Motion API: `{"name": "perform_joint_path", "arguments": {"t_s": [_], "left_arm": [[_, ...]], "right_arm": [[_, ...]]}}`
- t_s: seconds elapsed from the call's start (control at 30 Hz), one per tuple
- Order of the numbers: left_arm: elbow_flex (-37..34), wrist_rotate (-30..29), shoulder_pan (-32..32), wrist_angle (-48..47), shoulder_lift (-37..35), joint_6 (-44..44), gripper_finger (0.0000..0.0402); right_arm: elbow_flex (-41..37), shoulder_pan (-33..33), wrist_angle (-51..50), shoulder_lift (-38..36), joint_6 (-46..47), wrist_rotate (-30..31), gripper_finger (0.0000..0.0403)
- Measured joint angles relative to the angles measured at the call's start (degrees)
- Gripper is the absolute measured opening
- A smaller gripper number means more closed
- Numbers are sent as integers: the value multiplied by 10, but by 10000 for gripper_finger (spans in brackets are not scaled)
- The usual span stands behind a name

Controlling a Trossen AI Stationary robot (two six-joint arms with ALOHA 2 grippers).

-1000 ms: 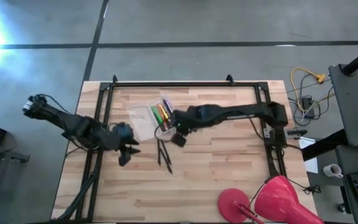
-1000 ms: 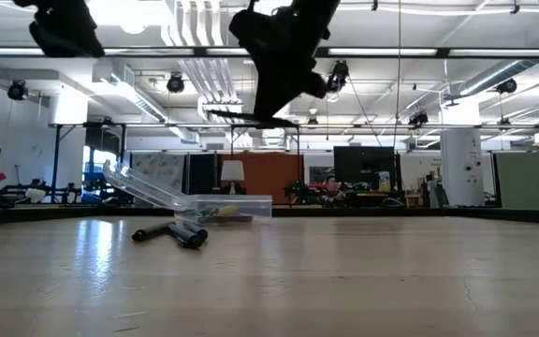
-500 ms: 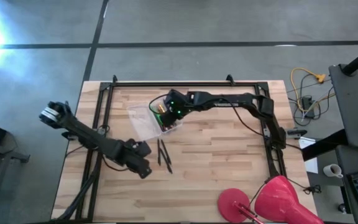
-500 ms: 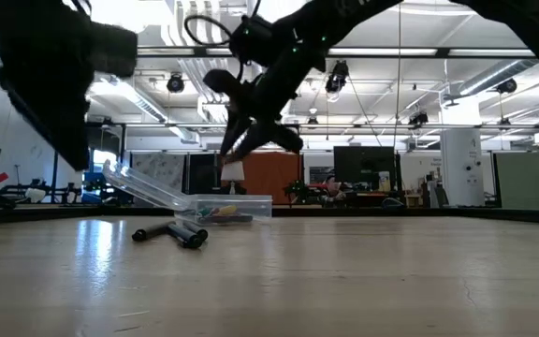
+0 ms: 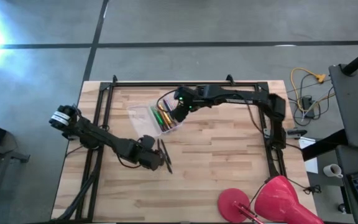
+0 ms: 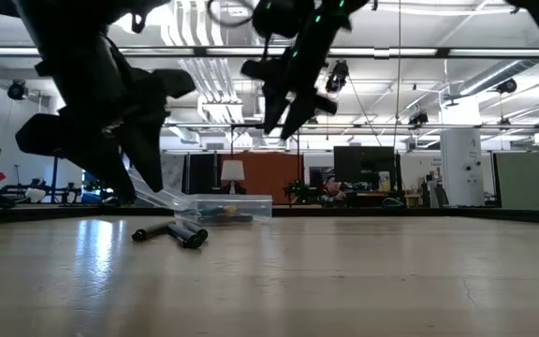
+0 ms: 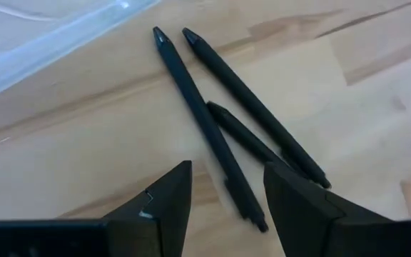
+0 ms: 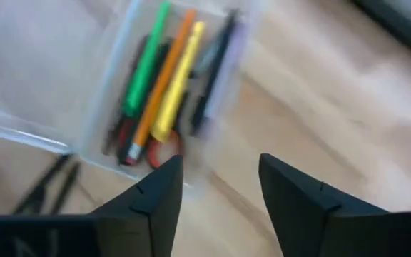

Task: Pick & place school supplies into a supply box
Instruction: Put the black pen into the transparent supply box

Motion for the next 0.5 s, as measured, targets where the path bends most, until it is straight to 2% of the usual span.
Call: {"name": "perform_joint_path", "arguments": {"t_s": [0.2,0.5], "left_arm": [[37,12,13,-2,42,10,159],[99,43,27,-120,115,12,159]], "right_arm": [[-10,3,-58,-62,2,99,187],[-52,4,-58,-115,17,112,187]]}}
